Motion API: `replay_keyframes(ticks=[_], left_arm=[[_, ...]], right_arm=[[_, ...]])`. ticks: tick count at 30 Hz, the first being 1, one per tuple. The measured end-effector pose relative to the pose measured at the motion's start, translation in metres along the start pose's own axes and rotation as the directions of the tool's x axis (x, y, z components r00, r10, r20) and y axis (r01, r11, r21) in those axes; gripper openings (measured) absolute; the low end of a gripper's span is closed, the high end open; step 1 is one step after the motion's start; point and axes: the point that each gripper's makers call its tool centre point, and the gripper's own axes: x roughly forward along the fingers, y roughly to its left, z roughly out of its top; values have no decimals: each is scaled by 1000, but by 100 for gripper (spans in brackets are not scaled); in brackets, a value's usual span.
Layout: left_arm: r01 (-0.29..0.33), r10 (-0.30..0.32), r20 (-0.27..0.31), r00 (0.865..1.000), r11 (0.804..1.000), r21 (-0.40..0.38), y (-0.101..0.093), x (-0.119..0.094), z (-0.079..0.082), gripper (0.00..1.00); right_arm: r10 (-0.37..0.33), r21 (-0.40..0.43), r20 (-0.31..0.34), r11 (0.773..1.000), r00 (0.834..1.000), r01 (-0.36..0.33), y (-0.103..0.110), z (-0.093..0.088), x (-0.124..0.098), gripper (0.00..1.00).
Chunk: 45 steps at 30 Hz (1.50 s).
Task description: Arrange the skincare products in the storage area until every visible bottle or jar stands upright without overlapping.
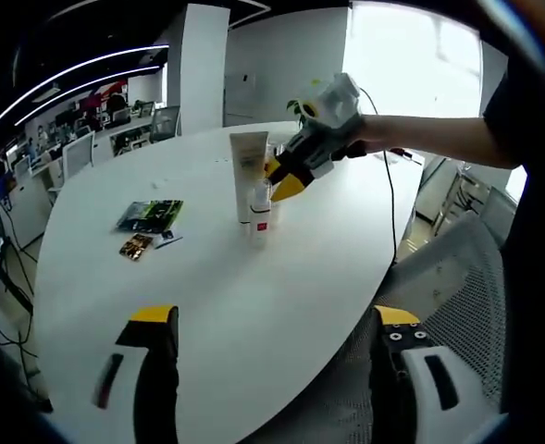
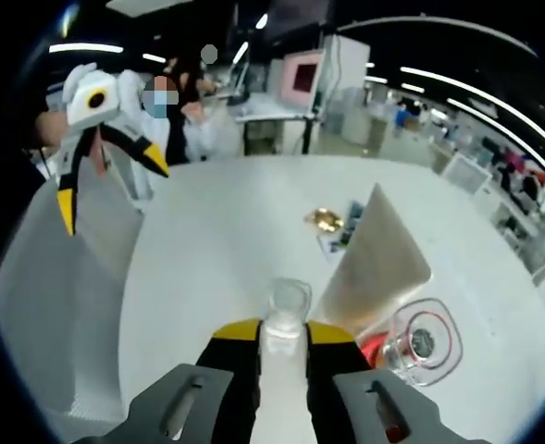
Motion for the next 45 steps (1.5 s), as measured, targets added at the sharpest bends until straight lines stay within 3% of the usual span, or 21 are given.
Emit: replay_keyframes(ticks=[9, 12, 14, 15, 20, 24, 27, 30, 33, 36, 39, 41, 42, 45], left_arm=[[3, -3, -5, 1000, 1000, 0, 1, 1, -1, 80], [4, -4, -5, 1000, 1000, -1, 1, 2, -1, 80], [4, -4, -4, 1000, 1000, -1, 1, 2, -1, 80], [4, -4, -3, 1000, 1000, -4, 1, 3, -1, 80], [8, -8, -2, 1000, 1000, -11, 1, 5, -2, 80], [12, -12, -1, 1000, 1000, -14, 0, 6, -3, 80], [15, -15, -2, 1000, 1000, -14, 0, 7, -3, 80], [23, -23, -5, 1000, 1000, -19, -1, 10, -5, 80], [29, -29, -8, 1000, 999, -15, -1, 12, -6, 81], [64, -64, 3, 998, 997, -39, -1, 19, -4, 81], [126, -125, 21, 992, 991, -49, 7, 48, -1, 82], [177, -177, 7, 984, 984, -2, 9, 67, 0, 79], [218, -219, 19, 976, 975, 30, 10, 81, 5, 76], [279, -280, 87, 956, 960, 24, 14, 105, 26, 64]], right_arm=[[-14, 29, -17, 999, 1000, 15, 0, -9, 1, 10], [-30, 66, -29, 997, 999, 32, 1, -16, 2, 10], [-63, 144, -34, 987, 997, 67, 3, -25, 4, 9], [-89, 202, -34, 975, 995, 94, 5, -30, 7, 9], [-136, 321, -47, 936, 990, 144, 22, -47, 18, 9], [-230, 439, -56, 868, 972, 231, 20, -53, 25, 8], [-319, 462, -106, 823, 942, 331, 11, -59, 25, 5], [-354, 537, -83, 772, 932, 341, 11, -53, 30, 3], [-347, 536, -81, 775, 935, 334, 15, -51, 36, 4], [-329, 510, -92, 795, 940, 329, 21, -52, 41, 5], [-335, 506, -99, 794, 937, 337, 18, -54, 39, 5], [-334, 507, -102, 793, 937, 338, 17, -57, 39, 5], [-331, 506, -105, 794, 938, 337, 18, -58, 38, 5], [-322, 496, -110, 802, 940, 333, 20, -60, 37, 5]])
